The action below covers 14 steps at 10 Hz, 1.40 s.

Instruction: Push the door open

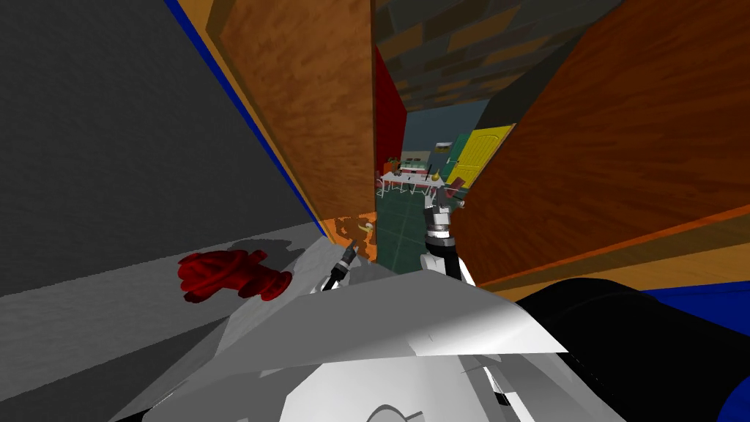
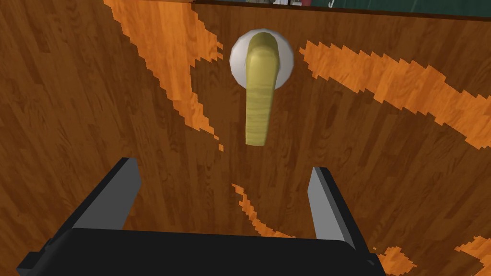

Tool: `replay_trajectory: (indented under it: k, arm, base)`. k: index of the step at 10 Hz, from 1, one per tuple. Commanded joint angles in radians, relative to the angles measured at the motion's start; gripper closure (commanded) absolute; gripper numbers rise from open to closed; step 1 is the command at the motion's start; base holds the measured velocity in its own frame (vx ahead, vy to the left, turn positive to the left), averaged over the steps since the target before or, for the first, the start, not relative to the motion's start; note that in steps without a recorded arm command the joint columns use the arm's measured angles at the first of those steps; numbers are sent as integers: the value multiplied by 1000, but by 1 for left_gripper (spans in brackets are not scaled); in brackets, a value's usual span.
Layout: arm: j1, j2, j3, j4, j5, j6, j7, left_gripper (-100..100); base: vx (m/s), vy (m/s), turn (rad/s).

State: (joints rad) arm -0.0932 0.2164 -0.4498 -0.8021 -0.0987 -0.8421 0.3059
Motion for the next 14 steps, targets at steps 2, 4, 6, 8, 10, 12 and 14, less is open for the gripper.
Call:
replay_trajectory:
  k: [2,4,6,8,10,12,14]
  arm:
    - [-19,6,-19,48,-3,-11,11,-100]
    - [-14,-1,-12,43,-1,-10,3,-100]
    - [-13,-9,-7,49,0,-10,-4,-100]
    - [-13,-17,-3,56,2,-11,-12,-100]
    - [-13,-26,3,64,4,-11,-20,-100]
    - [-14,-27,3,66,4,-12,-21,-100]
    - [-14,-27,3,66,4,-12,-21,100]
  base:
    - [118,97,-87]
    - [82,10,-24]
    - [181,-100,-34]
    - [161,-94,-39]
    - [193,-100,-34]
    - [124,-53,-13]
    - [-17,7,-5]
